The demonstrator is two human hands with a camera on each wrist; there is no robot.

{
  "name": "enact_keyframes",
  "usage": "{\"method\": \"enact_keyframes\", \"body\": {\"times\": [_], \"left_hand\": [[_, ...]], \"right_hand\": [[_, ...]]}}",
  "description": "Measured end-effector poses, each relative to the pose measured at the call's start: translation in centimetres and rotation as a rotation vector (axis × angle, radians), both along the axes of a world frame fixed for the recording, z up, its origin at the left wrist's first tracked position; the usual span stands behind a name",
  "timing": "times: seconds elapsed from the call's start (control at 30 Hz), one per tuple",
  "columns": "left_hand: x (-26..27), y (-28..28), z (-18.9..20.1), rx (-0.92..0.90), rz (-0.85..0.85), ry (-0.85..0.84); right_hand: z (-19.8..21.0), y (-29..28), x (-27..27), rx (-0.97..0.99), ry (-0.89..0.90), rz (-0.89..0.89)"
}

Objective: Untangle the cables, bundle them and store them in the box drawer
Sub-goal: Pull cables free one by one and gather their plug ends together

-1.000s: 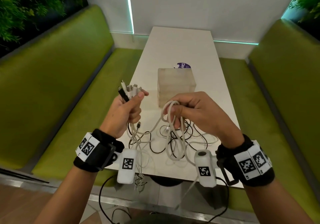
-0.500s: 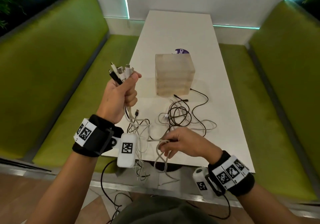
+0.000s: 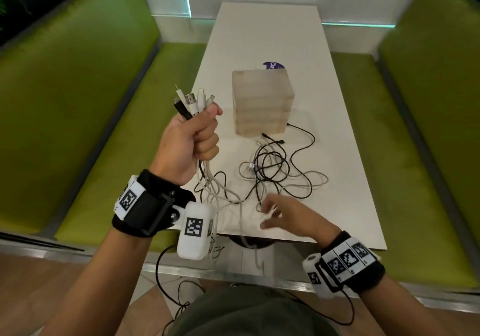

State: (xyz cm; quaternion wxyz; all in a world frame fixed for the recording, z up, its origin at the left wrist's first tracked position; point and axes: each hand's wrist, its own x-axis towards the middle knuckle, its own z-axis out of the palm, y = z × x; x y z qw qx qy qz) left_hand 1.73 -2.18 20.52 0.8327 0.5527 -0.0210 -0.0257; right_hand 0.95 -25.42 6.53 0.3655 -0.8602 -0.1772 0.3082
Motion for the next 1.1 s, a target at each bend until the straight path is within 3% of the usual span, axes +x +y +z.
{"method": "enact_keyframes", "body": {"times": [0.07,0.1,0.23,0.27,0.37,0.5,0.7,0.83,0.97,1.1], "left_hand": [[-0.1,-0.5,0.0,0.002,-0.027,-0.008],[-0.2,-0.7,0.0,0.002,-0.035,-0.012],[0.1,-0.7,-0.2,0.037,-0.016,-0.013],[0.1,-0.5,-0.4,0.052,-0.001,-0.004],[0.0,0.3,-1.2,0.063,0.050,0.029],[0.0,0.8,-1.6,0.047,0.078,0.065],[0.1,1.0,-1.9,0.078,0.098,0.078],[0.6,1.2,-2.7,0.063,0.105,0.087],[1.1,1.5,-3.6,0.067,0.055,0.096],[2.4,0.7,-4.7,0.102,0.096,0.108]], "right_hand": [[1.6,1.1,0.5,0.198,-0.040,-0.133],[2.4,2.0,0.5,0.283,-0.033,-0.111],[2.7,4.5,0.0,0.240,0.002,0.308],[2.4,4.7,0.5,0.252,0.039,0.322],[0.5,4.7,4.4,0.236,0.017,0.041],[-3.3,4.2,11.0,-0.069,-0.353,-0.176],[-6.4,4.6,15.4,-0.348,-0.442,0.016],[-6.6,5.1,15.4,-0.469,-0.628,-0.008],[-4.3,4.3,15.6,-0.397,-0.782,-0.098],[1.2,3.0,15.4,-0.201,-0.714,-0.263]]}}
